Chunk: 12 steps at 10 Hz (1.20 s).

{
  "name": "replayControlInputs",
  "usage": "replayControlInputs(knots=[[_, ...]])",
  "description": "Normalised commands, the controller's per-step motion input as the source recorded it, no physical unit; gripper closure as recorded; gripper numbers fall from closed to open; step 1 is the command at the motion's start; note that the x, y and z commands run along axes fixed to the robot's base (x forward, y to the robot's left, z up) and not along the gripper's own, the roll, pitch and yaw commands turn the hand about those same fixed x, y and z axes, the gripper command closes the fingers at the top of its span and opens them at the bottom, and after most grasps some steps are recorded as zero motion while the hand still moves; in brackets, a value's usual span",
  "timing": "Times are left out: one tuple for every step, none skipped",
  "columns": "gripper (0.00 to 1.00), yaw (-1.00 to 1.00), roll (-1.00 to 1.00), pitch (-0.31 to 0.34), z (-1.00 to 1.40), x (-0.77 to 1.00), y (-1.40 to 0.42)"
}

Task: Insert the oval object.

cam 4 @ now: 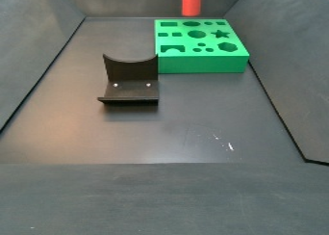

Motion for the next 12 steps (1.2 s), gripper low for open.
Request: replayControlInputs(knots=[[1.00, 0.15, 0.18, 0.000, -0.26, -0.05, 0.00], [1.00, 0.16, 0.17, 0.000, -0.25, -0.04, 0.04], [1.00, 0.15, 0.12, 0.000, -0.29, -0.06, 0.00], [1.00, 0.03, 0.00, 0.000, -0.38, 0.00, -0.05], [1.00, 0.00, 0.05, 0.000, -0.43, 0.06, -0.10], [1.00, 0.00, 0.01, 0.000, -0.45, 0.15, -0.10], [1.00, -0.01, 0.00, 0.000, -0.43, 0.32, -0.04], [1.00, -0.07, 0.00, 0.000, -0.47, 0.34, 0.00], [1.00, -0.10, -0.01, -0.029, -0.47, 0.13, 0.00], [1.00, -0.06, -0.04, -0.099, -0.39, 0.00, 0.00], [1.00, 0.00, -0.03, -0.081, -0.24, -0.05, 0.02], [1.00, 0.00, -0.06, -0.107, -0.25, -0.07, 0.03]])
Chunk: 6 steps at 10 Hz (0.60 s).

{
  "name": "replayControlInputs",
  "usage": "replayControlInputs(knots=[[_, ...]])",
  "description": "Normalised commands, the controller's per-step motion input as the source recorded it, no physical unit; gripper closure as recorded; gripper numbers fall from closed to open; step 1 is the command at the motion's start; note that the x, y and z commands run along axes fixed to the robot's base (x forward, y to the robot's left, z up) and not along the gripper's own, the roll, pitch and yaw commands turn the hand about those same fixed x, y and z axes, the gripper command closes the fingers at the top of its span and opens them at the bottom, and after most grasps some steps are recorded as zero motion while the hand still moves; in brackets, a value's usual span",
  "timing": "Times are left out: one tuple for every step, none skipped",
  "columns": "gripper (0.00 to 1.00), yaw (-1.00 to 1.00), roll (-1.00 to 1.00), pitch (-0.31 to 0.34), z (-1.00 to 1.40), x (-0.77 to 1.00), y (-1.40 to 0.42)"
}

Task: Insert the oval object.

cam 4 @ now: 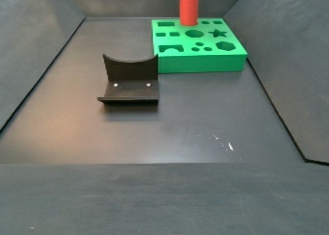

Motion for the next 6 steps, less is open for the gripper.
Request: replayControlInputs(knots=[[1.00, 0.00, -0.20, -0.199, -0.26, -0.10, 0.06], [1.00, 0.03, -0.22, -0.281, -0.23, -0.21, 0.08], [1.00, 0.00, 0.00, 0.037, 0.00, 0.03, 0.00], [1.00, 0.00, 0.00, -0.023, 0.00, 0.00, 0.00], [1.00, 0.00, 0.00, -0.091, -0.02, -0.03, 0.00], [1.00, 0.00, 0.00, 0.000, 0.00, 0.00, 0.00]])
